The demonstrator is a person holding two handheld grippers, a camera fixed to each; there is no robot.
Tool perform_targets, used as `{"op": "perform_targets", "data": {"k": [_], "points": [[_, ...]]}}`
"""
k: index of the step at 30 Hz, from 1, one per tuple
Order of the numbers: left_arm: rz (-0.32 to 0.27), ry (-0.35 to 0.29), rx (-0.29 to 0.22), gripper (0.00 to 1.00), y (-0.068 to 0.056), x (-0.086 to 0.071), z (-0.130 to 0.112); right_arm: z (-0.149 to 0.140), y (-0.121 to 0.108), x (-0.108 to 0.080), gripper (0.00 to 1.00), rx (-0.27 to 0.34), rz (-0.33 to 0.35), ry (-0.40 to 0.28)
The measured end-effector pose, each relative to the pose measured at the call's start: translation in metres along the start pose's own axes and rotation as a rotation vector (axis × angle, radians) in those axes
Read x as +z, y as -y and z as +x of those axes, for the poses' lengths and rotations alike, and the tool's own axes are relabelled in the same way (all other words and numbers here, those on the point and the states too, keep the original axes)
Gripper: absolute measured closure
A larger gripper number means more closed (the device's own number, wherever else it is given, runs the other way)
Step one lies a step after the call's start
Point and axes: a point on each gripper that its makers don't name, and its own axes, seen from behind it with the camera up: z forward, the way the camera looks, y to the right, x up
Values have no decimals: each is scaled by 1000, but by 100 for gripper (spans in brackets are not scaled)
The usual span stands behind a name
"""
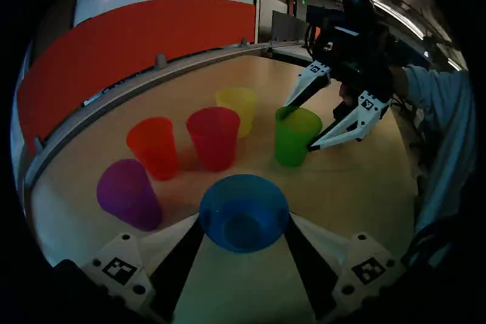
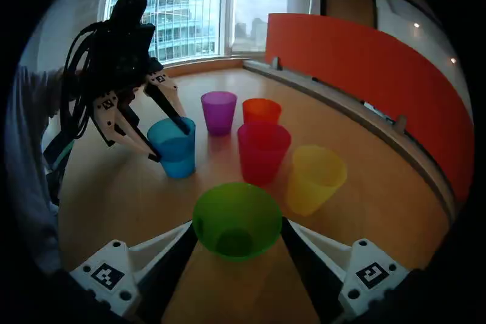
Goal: Pour water
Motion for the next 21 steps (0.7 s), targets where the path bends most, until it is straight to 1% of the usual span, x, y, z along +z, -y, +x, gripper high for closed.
{"op": "perform_targets", "data": {"k": [1, 3, 8, 14, 21], "points": [[0, 0, 0, 13, 0, 0, 0, 0, 0, 0, 7, 2, 1, -1], [0, -1, 1, 13, 0, 0, 0, 1, 1, 1, 9, 4, 6, -3], [1, -1, 2, 13, -1, -2, -1, 2, 4, 0, 9, 3, 15, -14], [4, -12, -7, 13, -3, -4, 0, 7, 3, -4, 9, 10, 7, -33], [19, -52, -26, 14, -6, -12, 7, 15, 2, -14, 9, 17, -9, -58]]}}
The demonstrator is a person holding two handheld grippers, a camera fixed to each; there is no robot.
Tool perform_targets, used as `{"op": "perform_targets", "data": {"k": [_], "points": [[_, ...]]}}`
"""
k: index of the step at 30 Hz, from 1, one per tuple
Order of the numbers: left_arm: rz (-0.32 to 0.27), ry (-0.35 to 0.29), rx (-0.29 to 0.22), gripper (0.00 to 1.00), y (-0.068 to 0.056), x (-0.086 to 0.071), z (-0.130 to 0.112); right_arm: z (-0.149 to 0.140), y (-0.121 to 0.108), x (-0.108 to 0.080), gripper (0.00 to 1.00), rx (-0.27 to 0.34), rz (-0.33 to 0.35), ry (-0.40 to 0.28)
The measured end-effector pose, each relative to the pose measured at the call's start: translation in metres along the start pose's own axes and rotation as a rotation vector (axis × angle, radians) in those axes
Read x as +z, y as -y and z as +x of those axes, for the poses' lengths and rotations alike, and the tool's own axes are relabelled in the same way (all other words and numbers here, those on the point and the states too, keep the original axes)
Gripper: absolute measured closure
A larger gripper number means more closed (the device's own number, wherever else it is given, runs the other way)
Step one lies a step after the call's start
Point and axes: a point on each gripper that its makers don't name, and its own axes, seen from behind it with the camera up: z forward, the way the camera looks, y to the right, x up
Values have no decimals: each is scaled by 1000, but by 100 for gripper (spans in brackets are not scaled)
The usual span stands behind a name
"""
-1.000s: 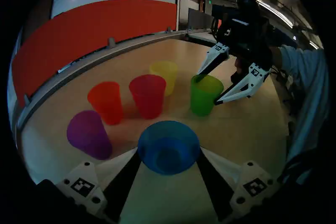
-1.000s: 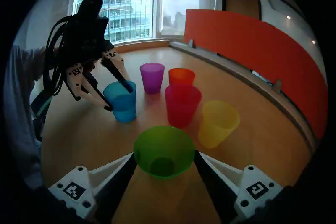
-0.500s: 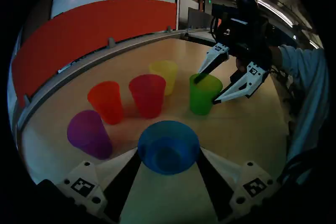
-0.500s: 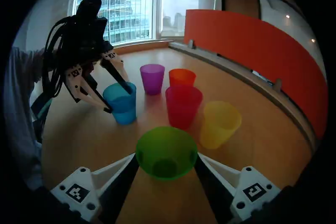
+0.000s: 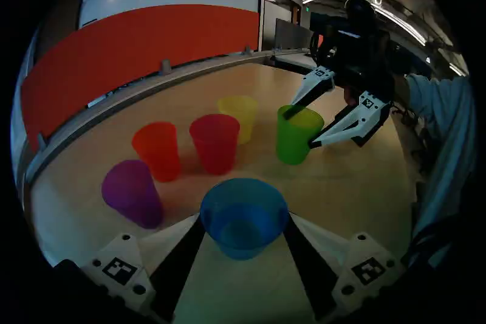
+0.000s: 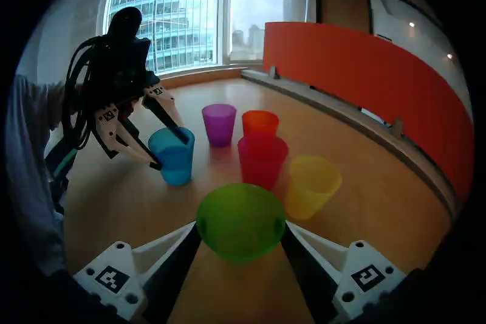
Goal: Pour water
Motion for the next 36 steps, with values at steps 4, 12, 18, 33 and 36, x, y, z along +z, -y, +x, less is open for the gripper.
{"op": "perform_targets", "data": {"k": [4, 12, 18, 33, 36], "points": [[14, -37, -16, 14, 0, -8, 10, 10, 0, -8, 9, 4, -9, -28], [55, -121, -26, 14, 2, -25, 40, 32, -3, -25, 9, 6, -40, -90], [75, -187, -35, 14, 2, -38, 63, 52, -3, -38, 8, -2, -59, -143], [106, -300, -23, 14, -1, -67, 100, 101, -4, -62, 8, -25, -121, -298], [111, -318, -20, 14, -1, -70, 106, 110, -2, -65, 8, -35, -127, -329]]}}
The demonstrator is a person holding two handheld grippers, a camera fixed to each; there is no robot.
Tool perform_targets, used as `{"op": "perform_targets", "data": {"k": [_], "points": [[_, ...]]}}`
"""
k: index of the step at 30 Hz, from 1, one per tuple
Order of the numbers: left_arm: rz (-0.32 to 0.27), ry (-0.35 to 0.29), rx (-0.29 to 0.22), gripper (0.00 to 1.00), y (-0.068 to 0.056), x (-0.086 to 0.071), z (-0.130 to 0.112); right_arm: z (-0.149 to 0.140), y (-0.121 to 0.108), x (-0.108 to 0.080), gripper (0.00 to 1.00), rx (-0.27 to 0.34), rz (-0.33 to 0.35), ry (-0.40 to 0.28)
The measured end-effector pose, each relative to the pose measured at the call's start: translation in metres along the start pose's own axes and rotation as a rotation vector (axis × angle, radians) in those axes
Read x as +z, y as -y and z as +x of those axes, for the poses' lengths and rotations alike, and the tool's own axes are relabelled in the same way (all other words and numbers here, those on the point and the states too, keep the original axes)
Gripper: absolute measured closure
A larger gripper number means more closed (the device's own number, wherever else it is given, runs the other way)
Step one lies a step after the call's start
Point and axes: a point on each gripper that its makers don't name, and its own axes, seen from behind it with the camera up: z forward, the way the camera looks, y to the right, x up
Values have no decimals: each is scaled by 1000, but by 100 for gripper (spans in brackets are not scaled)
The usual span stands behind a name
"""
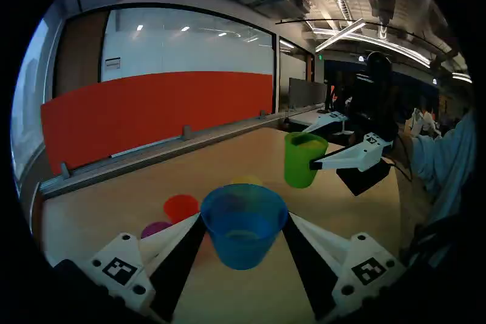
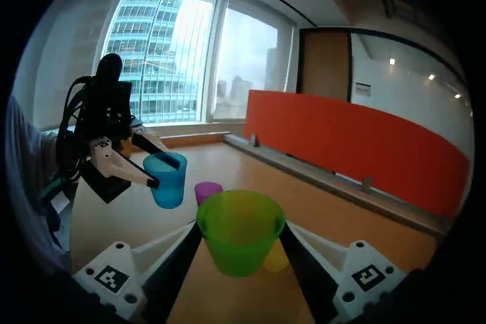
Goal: Pour water
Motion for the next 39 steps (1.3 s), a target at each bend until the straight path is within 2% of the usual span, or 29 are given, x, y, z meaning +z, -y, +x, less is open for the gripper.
{"op": "perform_targets", "data": {"k": [11, 18, 23, 29, 39], "points": [[20, -62, 5, 14, -1, 0, 17, 22, -1, 1, 8, -2, -9, -67], [20, -98, -2, 14, -3, -2, 29, 29, -3, 0, 8, -9, -14, -84], [27, -117, 11, 14, -1, -4, 38, 31, -3, 0, 8, -9, -17, -89], [50, -139, 57, 14, 0, -10, 52, 35, 0, 2, 9, -2, -5, -98], [95, -176, 171, 14, 3, -21, 78, 34, 11, 8, 9, 1, 16, -103]]}}
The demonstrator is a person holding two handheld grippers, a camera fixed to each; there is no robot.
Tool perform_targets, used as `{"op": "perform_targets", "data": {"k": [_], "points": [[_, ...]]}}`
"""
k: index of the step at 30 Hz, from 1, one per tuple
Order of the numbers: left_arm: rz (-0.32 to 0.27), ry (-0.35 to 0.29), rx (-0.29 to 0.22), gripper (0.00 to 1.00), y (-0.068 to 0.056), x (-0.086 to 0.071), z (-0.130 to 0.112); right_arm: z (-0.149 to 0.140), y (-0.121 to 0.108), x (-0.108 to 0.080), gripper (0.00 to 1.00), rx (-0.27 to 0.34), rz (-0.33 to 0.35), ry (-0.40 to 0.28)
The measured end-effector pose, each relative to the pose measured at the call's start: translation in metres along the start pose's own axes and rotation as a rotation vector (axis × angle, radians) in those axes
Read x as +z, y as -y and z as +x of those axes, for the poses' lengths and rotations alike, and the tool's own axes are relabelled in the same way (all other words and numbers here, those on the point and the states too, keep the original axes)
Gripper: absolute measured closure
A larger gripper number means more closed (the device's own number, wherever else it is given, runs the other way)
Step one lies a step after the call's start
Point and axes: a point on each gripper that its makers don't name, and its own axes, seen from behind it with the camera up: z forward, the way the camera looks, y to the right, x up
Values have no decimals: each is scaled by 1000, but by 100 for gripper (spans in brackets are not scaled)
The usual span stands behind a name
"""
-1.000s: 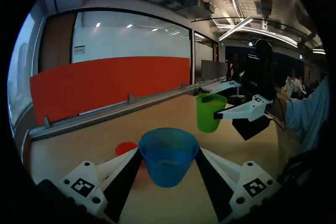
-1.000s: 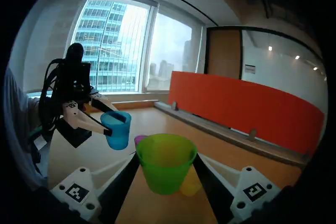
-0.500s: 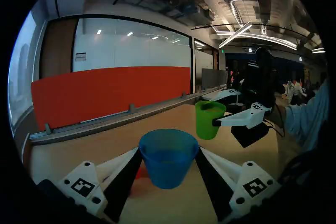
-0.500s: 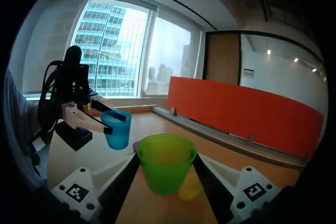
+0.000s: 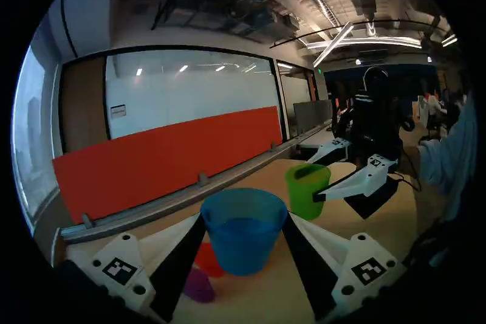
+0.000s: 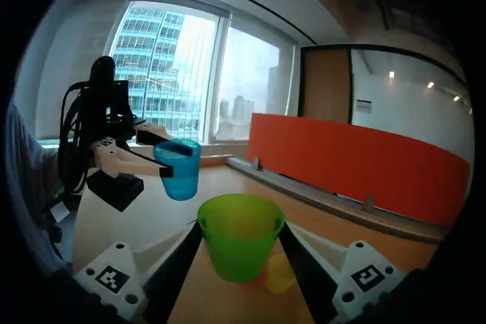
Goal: Pour water
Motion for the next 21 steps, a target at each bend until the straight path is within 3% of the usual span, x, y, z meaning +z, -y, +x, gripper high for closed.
{"op": "perform_targets", "data": {"k": [21], "points": [[75, -23, 227, 14, 11, 4, 39, 4, 29, 22, 9, 12, 67, -22]]}}
